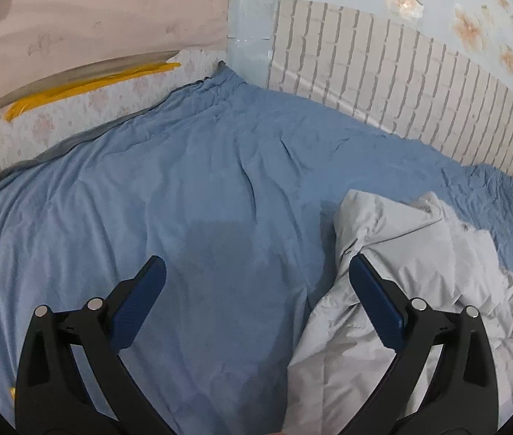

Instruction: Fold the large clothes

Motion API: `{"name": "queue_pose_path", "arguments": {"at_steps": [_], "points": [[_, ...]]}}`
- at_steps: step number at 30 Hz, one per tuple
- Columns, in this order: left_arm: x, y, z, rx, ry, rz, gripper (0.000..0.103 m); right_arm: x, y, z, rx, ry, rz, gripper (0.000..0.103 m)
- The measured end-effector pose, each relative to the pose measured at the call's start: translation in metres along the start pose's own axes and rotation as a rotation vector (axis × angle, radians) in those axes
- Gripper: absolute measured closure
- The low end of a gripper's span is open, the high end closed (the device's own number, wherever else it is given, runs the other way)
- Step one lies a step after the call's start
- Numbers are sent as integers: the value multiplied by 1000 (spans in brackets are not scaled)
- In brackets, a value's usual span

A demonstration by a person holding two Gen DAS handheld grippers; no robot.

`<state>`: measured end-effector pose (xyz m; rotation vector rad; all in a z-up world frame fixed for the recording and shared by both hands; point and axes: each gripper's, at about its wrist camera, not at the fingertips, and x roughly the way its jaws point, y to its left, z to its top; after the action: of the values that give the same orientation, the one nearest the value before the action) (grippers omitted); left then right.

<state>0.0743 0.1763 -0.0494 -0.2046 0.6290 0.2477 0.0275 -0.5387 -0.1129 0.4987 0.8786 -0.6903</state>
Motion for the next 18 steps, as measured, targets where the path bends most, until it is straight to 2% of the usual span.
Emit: {"name": "queue_pose_path", "arguments": {"at_steps": [3, 5, 7, 8, 10, 11, 12, 13, 15, 18], "points": [[3, -2, -2, 13, -5, 21, 3, 16, 4, -1, -30, 36, -10, 10], [7, -1, -3, 2, 10, 13, 3, 25, 10, -4, -101, 39, -14, 10], [13, 2, -4, -18, 35, 3, 3, 29, 9, -9, -127, 36, -21, 14], [15, 3, -5, -23, 41, 3, 3, 32, 8, -9, -125, 37, -22, 19], [20, 3, -7, -24, 51, 12, 3, 32, 5, -7, -99, 29, -27, 53], [22, 3, -8, -18, 54, 15, 3, 29, 5, -5, -84, 11, -21, 63], [24, 2, -8, -8, 56, 23, 3, 25, 8, -3, -82, -6, -13, 78], [24, 1, -8, -2, 55, 27, 3, 21, 11, -1, -86, -25, -9, 88], [24, 1, -7, 3, 53, 25, 3, 6, 16, 5, -95, -92, -5, 94], [22, 4, -3, -2, 41, 23, 3, -28, 15, 16, -55, -207, 14, 95]]}}
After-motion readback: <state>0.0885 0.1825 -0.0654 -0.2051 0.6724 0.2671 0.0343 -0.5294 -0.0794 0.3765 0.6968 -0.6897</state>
